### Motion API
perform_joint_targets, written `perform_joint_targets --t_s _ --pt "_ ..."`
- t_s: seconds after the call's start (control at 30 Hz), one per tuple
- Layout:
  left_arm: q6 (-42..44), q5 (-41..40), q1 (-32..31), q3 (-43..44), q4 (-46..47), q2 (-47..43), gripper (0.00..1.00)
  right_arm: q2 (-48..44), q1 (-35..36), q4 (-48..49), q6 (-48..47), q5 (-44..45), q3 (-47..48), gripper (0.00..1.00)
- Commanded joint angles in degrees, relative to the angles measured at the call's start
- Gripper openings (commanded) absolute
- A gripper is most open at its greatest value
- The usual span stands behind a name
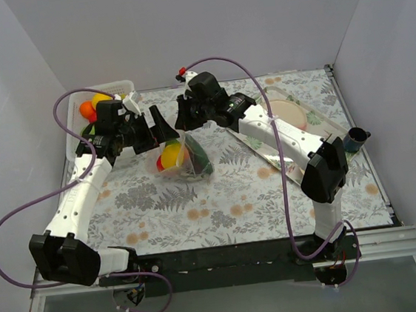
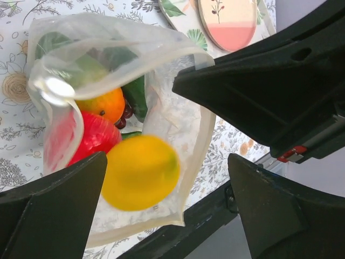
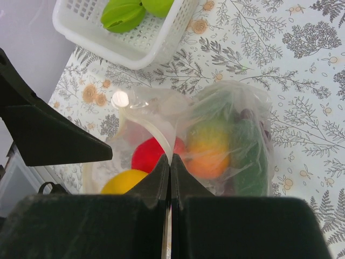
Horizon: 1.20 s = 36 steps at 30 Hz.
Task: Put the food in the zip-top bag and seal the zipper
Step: Place the fake fruit in the zipper food storage bag, then pick up the fake fruit from the bin.
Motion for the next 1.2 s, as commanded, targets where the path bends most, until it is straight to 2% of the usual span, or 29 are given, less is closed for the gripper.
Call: perform_joint_targets --t_s 0.0,0.07,0.17,0.37,0.6,0.67,0.77,0.9,1.0,1.07,1.1,1.17 --pt "0.57 -1.71 -0.19 2.5 0.2 -1.07 0.96 -4.2 0.23 1.5 -0.18 1.39 -0.69 0.01" --pt "0.48 -2.94 -0.19 3.29 0.02 -1.42 0.96 -4.55 0.23 1.5 -0.27 1.65 -1.04 0.01" --pt "-0.84 -9.16 -0.1 5.93 -0.5 -2.47 0.93 -4.9 0.23 1.59 -0.62 1.74 -1.22 0.01" --pt "-5.49 -29.02 1.3 10.76 -2.52 -0.72 0.9 -5.95 0.23 1.76 -1.41 2.27 -1.04 0.01" --pt "-7.52 -25.35 15.0 11.21 0.46 7.71 0.9 -8.84 -0.64 -0.78 -3.78 1.64 1.33 0.01" --pt "-7.52 -25.18 16.68 10.77 1.86 10.09 0.9 -11.22 -2.92 0.86 -3.35 0.79 -1.64 0.01" --pt "-7.52 -25.62 17.83 9.98 3.44 12.55 0.9 -15.18 -5.13 5.36 0.16 -6.15 -7.89 0.01" --pt "-7.61 -28.86 19.41 10.59 4.76 16.15 0.9 -12.29 -2.41 5.99 2.1 -11.25 -5.37 0.01" --pt "-7.96 -29.75 20.64 13.13 5.73 19.58 0.89 -12.19 -1.08 2.56 -0.62 -7.15 0.79 0.01" --pt "-8.05 -30.8 20.99 14.98 6.43 21.6 0.88 -14.03 -3.27 4.21 -0.36 -4.86 -0.68 0.01" --pt "-7.96 -31.59 20.91 16.9 6.78 23.61 0.85 -15.69 -3.89 6.05 1.29 -5.46 -3.91 0.01" --pt "-7.61 -33.62 20.99 18.76 8.88 25.99 0.84 -15.1 -3.02 6.78 1.4 -9.13 -3.77 0.01"
